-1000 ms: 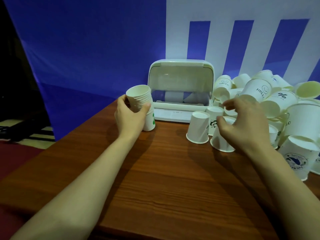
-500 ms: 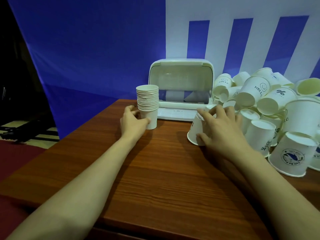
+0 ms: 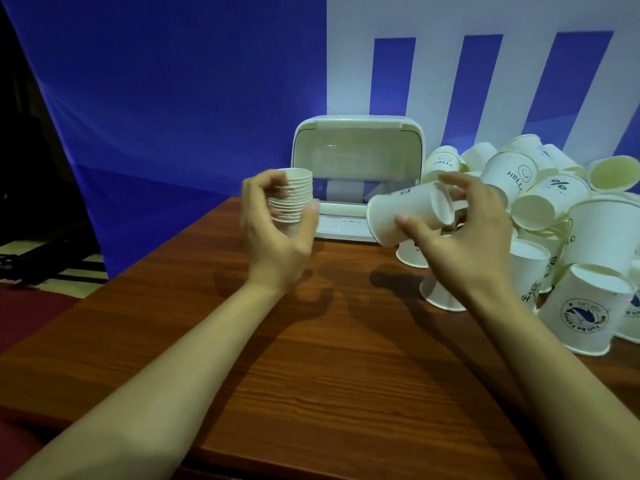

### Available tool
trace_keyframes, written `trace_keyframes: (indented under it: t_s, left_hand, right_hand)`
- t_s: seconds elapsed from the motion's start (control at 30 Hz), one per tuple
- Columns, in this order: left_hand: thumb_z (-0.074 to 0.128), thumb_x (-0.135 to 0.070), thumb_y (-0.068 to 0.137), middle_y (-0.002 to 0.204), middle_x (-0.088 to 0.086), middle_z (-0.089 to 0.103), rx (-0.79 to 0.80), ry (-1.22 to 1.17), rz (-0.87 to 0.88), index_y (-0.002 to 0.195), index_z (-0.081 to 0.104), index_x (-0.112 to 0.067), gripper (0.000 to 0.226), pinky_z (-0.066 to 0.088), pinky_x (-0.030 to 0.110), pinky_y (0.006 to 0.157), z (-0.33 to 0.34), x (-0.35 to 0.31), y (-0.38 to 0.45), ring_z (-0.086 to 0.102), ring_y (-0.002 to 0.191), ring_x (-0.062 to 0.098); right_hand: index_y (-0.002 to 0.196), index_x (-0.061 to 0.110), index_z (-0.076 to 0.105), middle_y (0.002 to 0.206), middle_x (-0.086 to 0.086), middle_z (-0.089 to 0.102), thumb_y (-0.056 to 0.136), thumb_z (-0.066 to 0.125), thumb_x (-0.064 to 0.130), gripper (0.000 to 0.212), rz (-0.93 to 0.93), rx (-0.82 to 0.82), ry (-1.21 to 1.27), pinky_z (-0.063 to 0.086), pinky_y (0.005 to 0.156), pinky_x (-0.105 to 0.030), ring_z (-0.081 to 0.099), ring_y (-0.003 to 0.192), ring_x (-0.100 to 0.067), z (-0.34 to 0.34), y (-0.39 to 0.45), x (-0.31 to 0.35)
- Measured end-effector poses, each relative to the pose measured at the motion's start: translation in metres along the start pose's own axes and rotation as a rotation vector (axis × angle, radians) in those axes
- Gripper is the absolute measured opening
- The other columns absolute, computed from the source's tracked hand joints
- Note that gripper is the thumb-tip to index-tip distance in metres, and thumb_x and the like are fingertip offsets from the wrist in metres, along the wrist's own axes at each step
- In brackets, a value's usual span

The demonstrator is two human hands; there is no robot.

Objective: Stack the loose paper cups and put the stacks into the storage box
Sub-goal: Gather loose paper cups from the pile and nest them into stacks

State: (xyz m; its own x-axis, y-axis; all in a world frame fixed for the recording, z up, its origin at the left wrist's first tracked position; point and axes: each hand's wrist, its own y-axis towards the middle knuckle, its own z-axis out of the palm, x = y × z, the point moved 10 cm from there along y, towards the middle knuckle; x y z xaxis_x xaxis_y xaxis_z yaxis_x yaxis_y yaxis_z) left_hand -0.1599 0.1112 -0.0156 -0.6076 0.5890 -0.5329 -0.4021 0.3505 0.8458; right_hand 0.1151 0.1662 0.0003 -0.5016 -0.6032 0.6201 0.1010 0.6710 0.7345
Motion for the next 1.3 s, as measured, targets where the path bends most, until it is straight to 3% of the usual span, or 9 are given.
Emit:
trace_keyframes:
  t_s: [0.17,0.37,0.47,0.57,0.7,0.8,0.93,1.1,1.3]
  left_hand:
    - [0.077,-0.052,0.079,0.133,0.003,0.060,0.440,-0.225,-0.221,0.145,0.047,-0.018,0.079,0.059,0.039,0.092,0.056,-0.002,-0.037,0.068,0.114,0.023]
    - [0.092,-0.033,0.066,0.139,0.003,0.062,0.282,-0.502,-0.658,0.148,0.044,-0.018,0.096,0.061,0.046,0.097,0.059,0.038,-0.041,0.072,0.118,0.022]
    - [0.092,-0.030,0.066,0.131,0.010,0.070,0.346,-0.513,-0.631,0.144,0.051,-0.012,0.090,0.061,0.043,0.097,0.063,0.034,-0.037,0.074,0.115,0.023]
    - [0.092,-0.037,0.061,0.127,0.008,0.071,0.457,-0.367,-0.485,0.146,0.051,-0.010,0.097,0.060,0.025,0.089,0.067,0.020,-0.038,0.072,0.113,0.014]
    - [0.091,-0.038,0.067,0.124,0.002,0.070,0.502,-0.265,-0.403,0.139,0.060,-0.008,0.083,0.055,0.016,0.084,0.071,0.020,-0.043,0.068,0.110,0.004]
    - [0.091,-0.023,0.077,0.124,-0.002,0.071,0.523,-0.237,-0.412,0.135,0.063,-0.007,0.066,0.055,0.015,0.084,0.075,0.029,-0.049,0.067,0.111,-0.001]
    - [0.088,-0.052,0.061,0.126,-0.002,0.072,0.594,-0.179,-0.446,0.136,0.062,-0.015,0.087,0.059,0.029,0.093,0.084,0.046,-0.061,0.069,0.115,0.012]
    - [0.089,-0.056,0.058,0.126,-0.005,0.072,0.667,-0.115,-0.457,0.130,0.061,-0.025,0.082,0.059,0.046,0.101,0.090,0.057,-0.067,0.069,0.118,0.015]
    - [0.092,-0.047,0.058,0.116,-0.005,0.077,0.736,-0.141,-0.449,0.118,0.059,-0.027,0.071,0.058,0.027,0.086,0.097,0.048,-0.073,0.073,0.105,0.010]
  right_hand:
    - [0.104,0.027,0.065,0.090,0.005,0.074,0.078,0.076,0.057,0.040,0.238,0.179,0.203,0.060,0.072,-0.048,0.072,0.070,-0.014,0.023,-0.011,-0.014]
    - [0.091,0.026,0.067,0.082,0.013,0.070,0.072,0.073,0.065,0.044,-0.057,0.381,-0.211,0.056,0.074,-0.038,0.063,0.075,-0.007,0.048,-0.020,0.008]
    - [0.087,0.027,0.071,0.079,0.014,0.072,0.074,0.071,0.063,0.038,-0.126,0.439,-0.258,0.056,0.073,-0.036,0.061,0.070,-0.003,0.050,-0.021,0.014]
    - [0.085,0.028,0.071,0.080,0.016,0.071,0.073,0.062,0.067,0.042,-0.152,0.322,-0.293,0.055,0.070,-0.036,0.063,0.071,-0.006,0.025,-0.006,0.012]
    - [0.102,0.023,0.073,0.100,0.007,0.070,0.071,0.060,0.059,0.049,-0.134,0.246,-0.411,0.051,0.080,-0.039,0.060,0.099,-0.021,0.002,0.007,0.001]
    - [0.128,0.022,0.063,0.116,-0.002,0.068,0.068,0.059,0.050,0.066,-0.139,0.439,-0.692,0.045,0.089,-0.040,0.048,0.112,-0.033,0.020,0.000,-0.011]
    - [0.145,0.028,0.041,0.118,0.001,0.063,0.076,0.063,0.030,0.073,-0.111,0.614,-0.926,0.034,0.095,-0.039,0.041,0.114,-0.032,0.034,-0.013,-0.031]
    - [0.129,0.023,0.061,0.109,-0.003,0.070,0.067,0.077,0.051,0.071,-0.117,0.456,-0.730,0.038,0.092,-0.036,0.051,0.110,-0.036,0.024,0.007,-0.030]
    - [0.101,0.019,0.061,0.097,0.004,0.065,0.066,0.089,0.038,0.048,0.042,0.013,-0.160,0.054,0.080,-0.037,0.064,0.091,-0.018,-0.026,0.016,-0.007]
